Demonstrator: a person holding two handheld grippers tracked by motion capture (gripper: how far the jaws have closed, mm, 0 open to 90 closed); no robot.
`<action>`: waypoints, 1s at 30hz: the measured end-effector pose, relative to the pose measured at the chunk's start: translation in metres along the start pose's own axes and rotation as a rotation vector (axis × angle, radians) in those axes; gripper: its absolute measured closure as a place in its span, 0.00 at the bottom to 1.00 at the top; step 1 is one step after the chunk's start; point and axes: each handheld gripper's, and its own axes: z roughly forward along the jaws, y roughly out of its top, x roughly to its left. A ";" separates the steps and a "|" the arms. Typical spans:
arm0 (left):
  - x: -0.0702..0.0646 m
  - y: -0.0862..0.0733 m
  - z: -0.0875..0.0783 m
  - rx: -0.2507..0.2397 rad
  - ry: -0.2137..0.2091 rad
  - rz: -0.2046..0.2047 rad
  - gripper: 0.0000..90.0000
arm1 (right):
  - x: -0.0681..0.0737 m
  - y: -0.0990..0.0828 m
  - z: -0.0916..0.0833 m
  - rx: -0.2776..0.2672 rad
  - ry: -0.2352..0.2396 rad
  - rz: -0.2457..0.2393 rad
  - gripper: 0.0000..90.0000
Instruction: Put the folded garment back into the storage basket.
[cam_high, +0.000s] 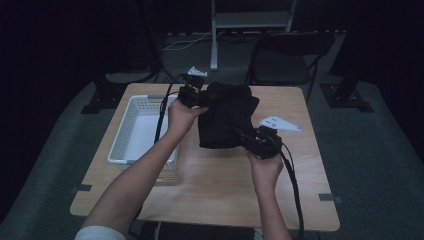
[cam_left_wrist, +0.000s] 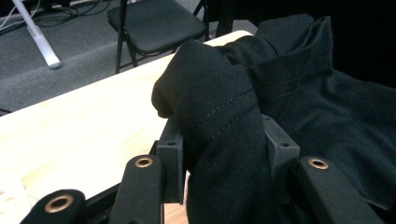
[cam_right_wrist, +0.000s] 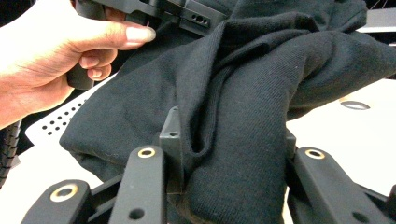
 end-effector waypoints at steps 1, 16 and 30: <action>0.001 -0.001 -0.001 0.002 0.002 0.001 0.67 | 0.001 0.000 0.001 0.000 0.002 -0.003 0.68; 0.020 -0.006 -0.018 -0.002 0.032 -0.010 0.67 | 0.016 0.006 0.019 0.000 0.047 -0.006 0.68; 0.048 -0.018 -0.042 -0.003 0.085 -0.038 0.67 | 0.042 0.015 0.045 0.014 0.078 -0.019 0.68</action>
